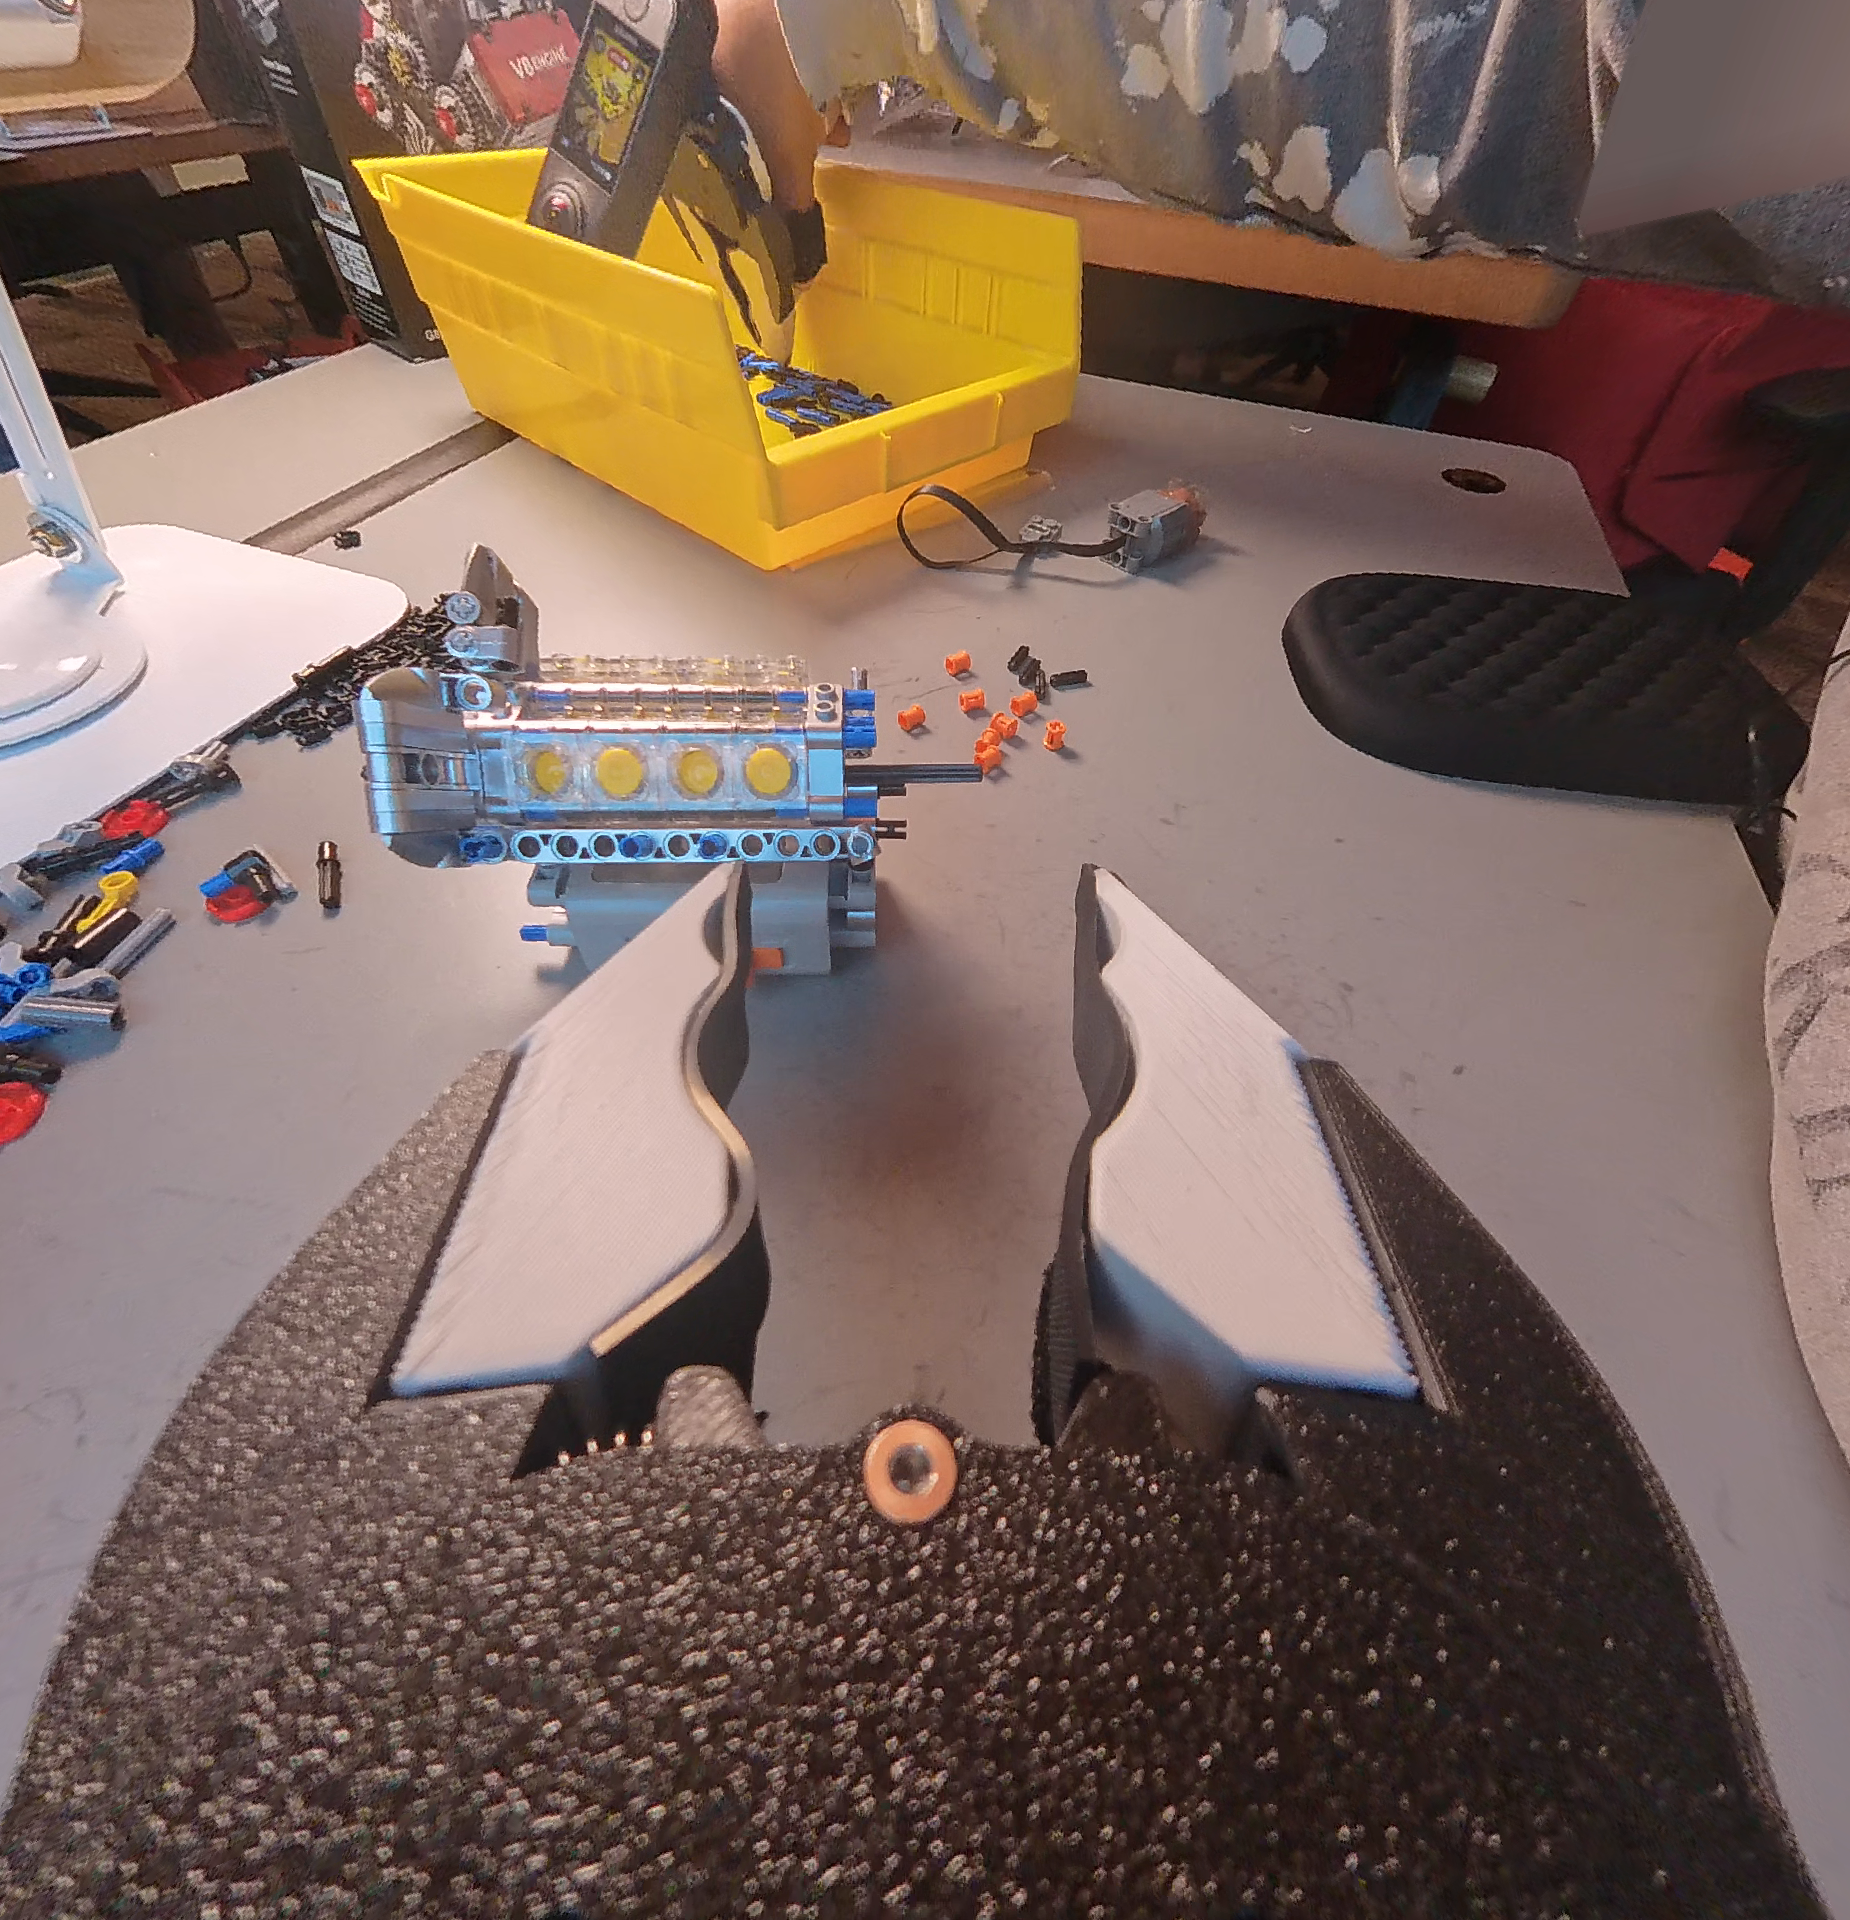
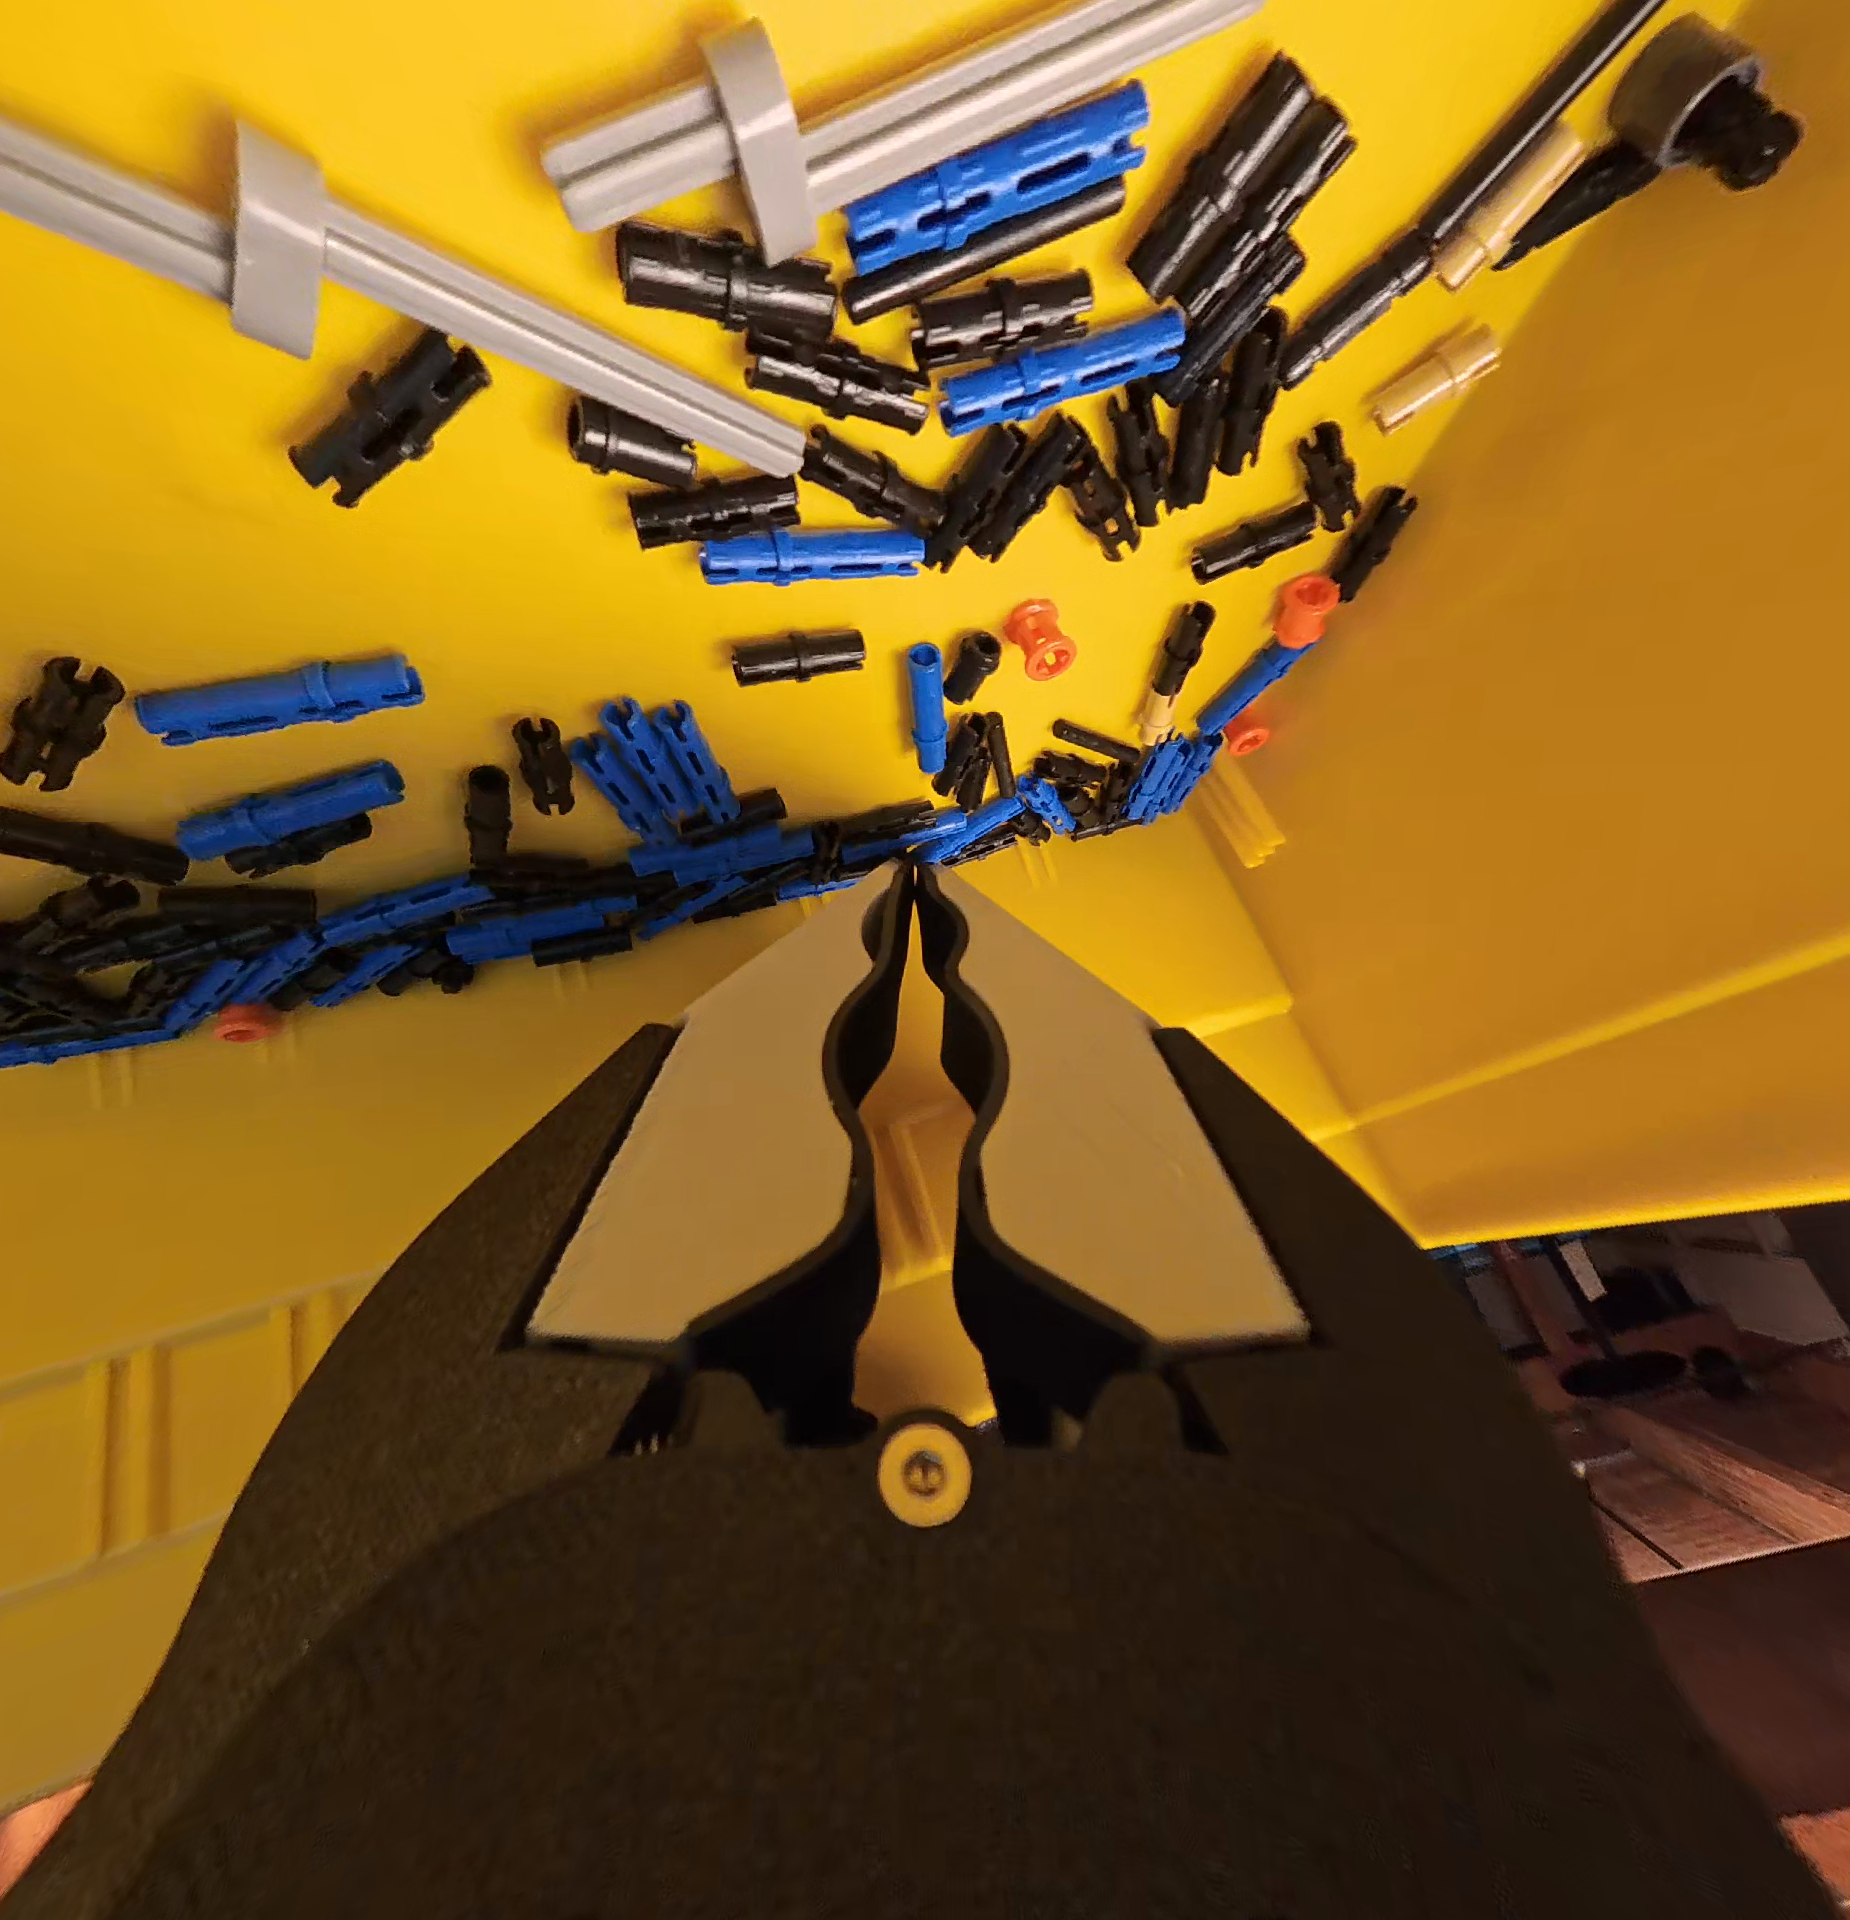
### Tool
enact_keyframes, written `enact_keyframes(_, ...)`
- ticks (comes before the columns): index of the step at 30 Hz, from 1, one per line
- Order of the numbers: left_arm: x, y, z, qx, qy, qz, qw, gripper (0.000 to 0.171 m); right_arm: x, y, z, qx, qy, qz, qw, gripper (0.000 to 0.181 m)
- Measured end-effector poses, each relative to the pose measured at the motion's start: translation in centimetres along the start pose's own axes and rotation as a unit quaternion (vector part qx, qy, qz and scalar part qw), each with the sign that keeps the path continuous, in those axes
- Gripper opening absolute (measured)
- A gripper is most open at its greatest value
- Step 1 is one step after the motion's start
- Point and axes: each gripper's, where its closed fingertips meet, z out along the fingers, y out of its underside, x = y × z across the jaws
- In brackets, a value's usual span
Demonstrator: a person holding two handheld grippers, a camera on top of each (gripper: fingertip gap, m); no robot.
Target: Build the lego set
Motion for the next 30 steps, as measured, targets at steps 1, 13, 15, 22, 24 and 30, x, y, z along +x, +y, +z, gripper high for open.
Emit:
enact_keyframes(1, 0.0, 0.0, 0.0, 0.000, 0.000, -0.001, 1.000, 0.060, 0.0, 0.0, 0.0, -0.003, 0.000, -0.003, 1.000, 0.000)
enact_keyframes(13, 0.0, 0.0, 0.0, 0.002, 0.005, -0.006, 1.000, 0.060, 0.2, -3.0, -3.1, 0.172, -0.054, 0.075, 0.981, 0.000)
enact_keyframes(15, 0.0, 0.0, 0.0, 0.001, 0.005, -0.007, 1.000, 0.060, 1.5, -2.3, -3.5, 0.171, -0.026, 0.086, 0.981, 0.000)
enact_keyframes(22, 0.0, 0.0, 0.0, 0.001, 0.005, -0.006, 1.000, 0.060, 4.0, -0.1, -2.4, 0.106, 0.057, 0.065, 0.991, 0.000)
enact_keyframes(24, 0.0, 0.0, 0.0, 0.000, 0.006, -0.006, 1.000, 0.060, 4.4, 0.2, -1.8, 0.081, 0.071, 0.048, 0.993, 0.000)
enact_keyframes(30, -0.1, -0.1, -0.1, 0.002, 0.005, -0.009, 1.000, 0.060, 5.7, 0.7, 0.3, -0.010, 0.101, -0.011, 0.995, 0.000)
